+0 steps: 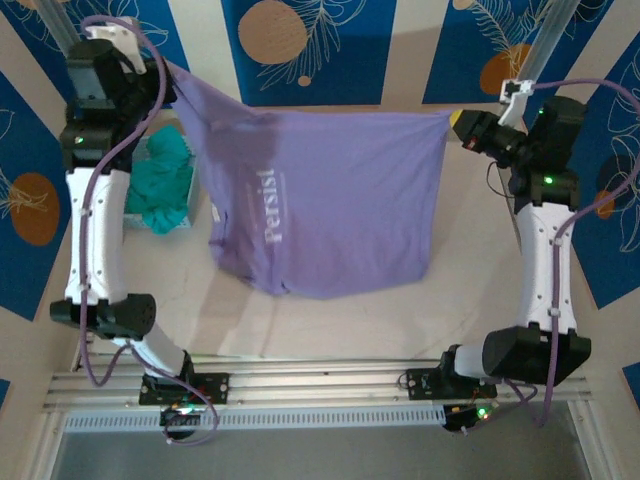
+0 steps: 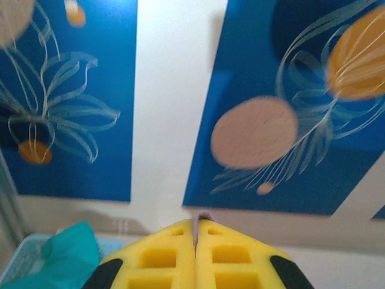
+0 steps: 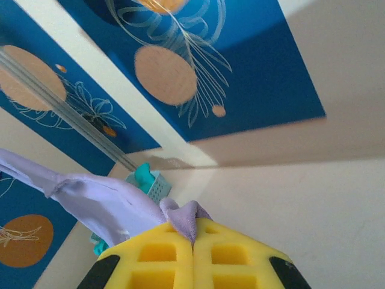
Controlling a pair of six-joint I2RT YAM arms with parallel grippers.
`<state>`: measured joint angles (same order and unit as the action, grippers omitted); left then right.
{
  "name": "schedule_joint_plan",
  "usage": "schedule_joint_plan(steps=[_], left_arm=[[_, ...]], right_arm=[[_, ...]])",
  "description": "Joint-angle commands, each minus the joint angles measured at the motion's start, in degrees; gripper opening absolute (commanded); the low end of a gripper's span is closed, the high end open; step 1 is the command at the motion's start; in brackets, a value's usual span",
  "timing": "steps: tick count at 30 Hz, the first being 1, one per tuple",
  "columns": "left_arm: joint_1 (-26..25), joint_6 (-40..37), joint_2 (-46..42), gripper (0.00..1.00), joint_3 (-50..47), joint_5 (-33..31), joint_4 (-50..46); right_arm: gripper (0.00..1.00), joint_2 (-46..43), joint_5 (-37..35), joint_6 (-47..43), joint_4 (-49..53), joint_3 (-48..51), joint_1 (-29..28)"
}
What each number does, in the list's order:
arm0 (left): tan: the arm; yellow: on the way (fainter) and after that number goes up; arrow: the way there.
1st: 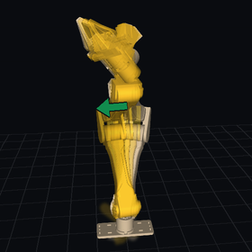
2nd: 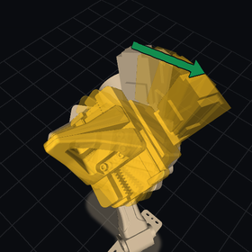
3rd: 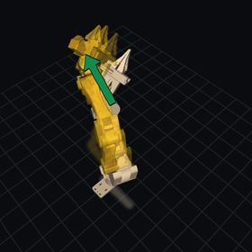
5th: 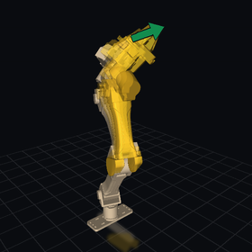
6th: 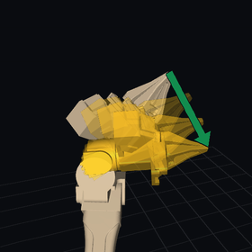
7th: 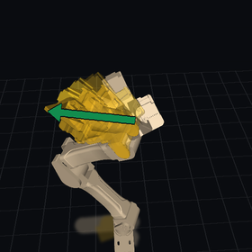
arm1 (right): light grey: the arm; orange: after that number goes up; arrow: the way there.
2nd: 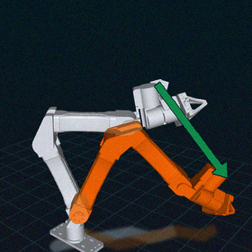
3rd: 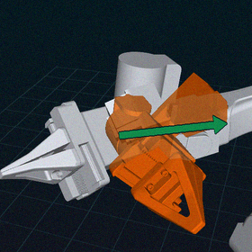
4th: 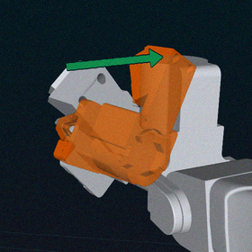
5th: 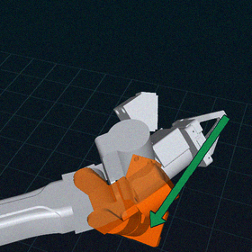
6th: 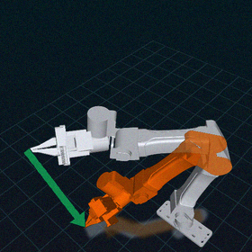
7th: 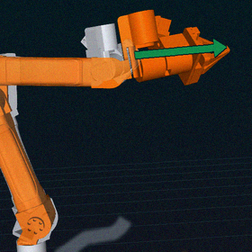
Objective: Fold the inside-out t-shirt
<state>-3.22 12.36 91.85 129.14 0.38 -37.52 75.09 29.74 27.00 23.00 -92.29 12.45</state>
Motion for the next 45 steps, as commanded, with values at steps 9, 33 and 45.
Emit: schedule_joint_plan(steps=[9,33,45], left_arm=[[0.76,5.08,-27.79,0.00,-5.84,5.73,11.72],[0.68,-6.13,1.98,0.00,4.10,0.33,19.31],[-0.18,-0.54,52.26,0.13,29.40,1.68,25.53]], right_arm=[[0.00,-21.56,-13.90,-8.74,10.20,-7.16,2.49],[0.00,-7.35,-23.18,-16.29,4.86,-12.58,0.48],[0.09,40.25,-33.92,-20.96,-2.91,-25.99,-10.18]])
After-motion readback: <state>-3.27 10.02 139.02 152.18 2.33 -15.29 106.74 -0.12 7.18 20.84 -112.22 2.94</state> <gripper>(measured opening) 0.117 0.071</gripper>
